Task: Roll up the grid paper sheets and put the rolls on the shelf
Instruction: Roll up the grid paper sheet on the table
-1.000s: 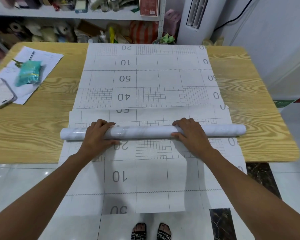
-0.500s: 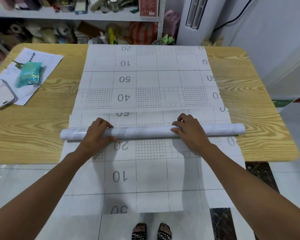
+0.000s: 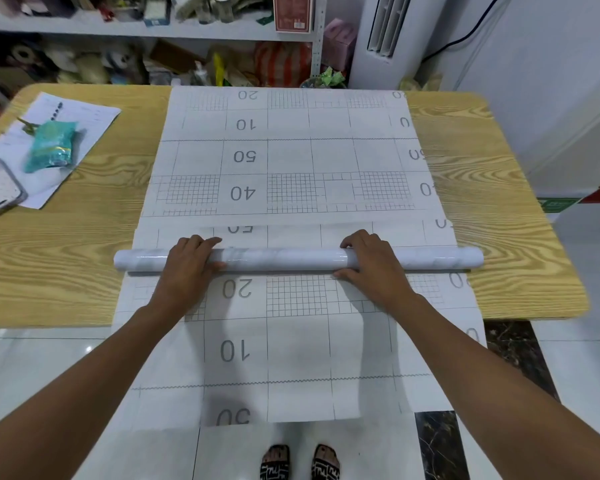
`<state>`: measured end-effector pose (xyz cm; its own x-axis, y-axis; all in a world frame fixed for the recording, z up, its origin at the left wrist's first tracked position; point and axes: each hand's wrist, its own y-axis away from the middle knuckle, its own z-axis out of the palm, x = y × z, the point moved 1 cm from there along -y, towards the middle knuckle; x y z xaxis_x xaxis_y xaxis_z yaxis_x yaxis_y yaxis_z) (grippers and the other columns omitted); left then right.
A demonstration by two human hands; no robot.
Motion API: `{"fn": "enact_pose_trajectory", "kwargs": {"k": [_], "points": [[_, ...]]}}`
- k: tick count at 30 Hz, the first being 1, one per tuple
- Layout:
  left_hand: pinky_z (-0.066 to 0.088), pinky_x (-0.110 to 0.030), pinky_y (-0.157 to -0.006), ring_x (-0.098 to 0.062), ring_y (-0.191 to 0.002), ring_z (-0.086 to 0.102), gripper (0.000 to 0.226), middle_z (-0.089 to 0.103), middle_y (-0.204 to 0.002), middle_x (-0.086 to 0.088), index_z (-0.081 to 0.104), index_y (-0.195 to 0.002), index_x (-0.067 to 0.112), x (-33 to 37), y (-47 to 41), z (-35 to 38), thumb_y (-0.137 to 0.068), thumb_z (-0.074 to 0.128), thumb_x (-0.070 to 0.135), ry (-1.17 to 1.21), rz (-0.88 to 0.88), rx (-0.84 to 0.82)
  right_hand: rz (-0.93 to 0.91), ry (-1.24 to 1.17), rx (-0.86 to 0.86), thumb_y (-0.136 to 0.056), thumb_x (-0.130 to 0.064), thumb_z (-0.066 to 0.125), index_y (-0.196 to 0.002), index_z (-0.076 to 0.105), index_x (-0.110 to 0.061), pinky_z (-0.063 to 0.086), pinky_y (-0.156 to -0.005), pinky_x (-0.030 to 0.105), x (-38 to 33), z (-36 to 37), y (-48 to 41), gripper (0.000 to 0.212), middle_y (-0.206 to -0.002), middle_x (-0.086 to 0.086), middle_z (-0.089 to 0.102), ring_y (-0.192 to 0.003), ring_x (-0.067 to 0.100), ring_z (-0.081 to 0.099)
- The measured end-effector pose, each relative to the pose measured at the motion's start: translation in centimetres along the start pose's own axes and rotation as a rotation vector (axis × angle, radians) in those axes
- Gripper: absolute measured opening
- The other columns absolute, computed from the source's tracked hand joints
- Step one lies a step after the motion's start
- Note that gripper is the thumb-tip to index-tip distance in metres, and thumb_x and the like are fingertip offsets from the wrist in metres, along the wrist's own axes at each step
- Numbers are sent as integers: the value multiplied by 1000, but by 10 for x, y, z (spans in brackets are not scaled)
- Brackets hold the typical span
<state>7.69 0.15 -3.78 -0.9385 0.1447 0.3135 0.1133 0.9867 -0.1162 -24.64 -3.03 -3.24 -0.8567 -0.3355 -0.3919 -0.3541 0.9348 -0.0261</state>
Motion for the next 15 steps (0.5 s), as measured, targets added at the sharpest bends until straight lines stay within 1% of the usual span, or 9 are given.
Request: {"fn": "enact_pose_trajectory", "kwargs": {"k": [2, 5, 7, 9, 10, 13, 15], "points": [[41, -45, -74, -38, -85, 51, 31, 61, -94, -22, 56, -110, -2, 2, 0, 0, -82, 64, 10, 12, -13, 20, 1, 5, -2, -74, -39, 74, -107, 55, -12, 34, -82, 30, -1, 0, -1, 46, -106, 0, 55, -92, 21, 50], [40, -41, -75, -34, -85, 51, 21, 61, -94, -20, 57, -103, -1, 4, -1, 2, -84, 60, 8, 40, -36, 41, 1, 20, -25, -78, -44, 69, -110, 57, -13, 33, -83, 30, -1, 0, -2, 46, -110, -1, 54, -94, 20, 50], [40, -43, -81, -36, -92, 51, 21, 60, -100, -22, 57, -104, -2, 3, -1, 3, -86, 58, 8, 53, -48, 41, 3, 37, -27, -80, -46, 66, -112, 58, -14, 33, -83, 31, -1, 0, 0, 46, -112, -2, 52, -95, 20, 48], [40, -49, -87, -41, -102, 48, 26, 55, -110, -26, 58, -107, -4, 3, 2, 3, -84, 61, 7, 27, -48, 46, 9, 49, -30, -81, -46, 64, -114, 59, -14, 32, -85, 32, -1, -1, 1, 46, -115, -1, 51, -99, 22, 45], [40, -52, -87, -44, -104, 46, 31, 53, -113, -28, 58, -110, -5, 4, 3, 3, -81, 64, 7, 5, -45, 42, 11, 58, -30, -82, -45, 63, -116, 59, -14, 32, -85, 31, -1, -1, 2, 46, -116, 0, 50, -101, 23, 43], [42, -51, -79, -45, -95, 46, 51, 53, -106, -29, 58, -114, -6, 4, 6, 2, -69, 77, 11, -59, -36, -14, 17, 77, -33, -86, -45, 59, -119, 58, -15, 29, -86, 28, -1, -1, 3, 45, -116, 0, 49, -102, 22, 39], [43, -50, -75, -44, -90, 48, 59, 55, -101, -28, 57, -115, -6, 2, 6, 2, -64, 81, 11, -77, -23, -35, 24, 64, -47, -88, -44, 56, -120, 58, -16, 28, -87, 27, 0, -1, 3, 43, -114, -1, 49, -101, 21, 38]]}}
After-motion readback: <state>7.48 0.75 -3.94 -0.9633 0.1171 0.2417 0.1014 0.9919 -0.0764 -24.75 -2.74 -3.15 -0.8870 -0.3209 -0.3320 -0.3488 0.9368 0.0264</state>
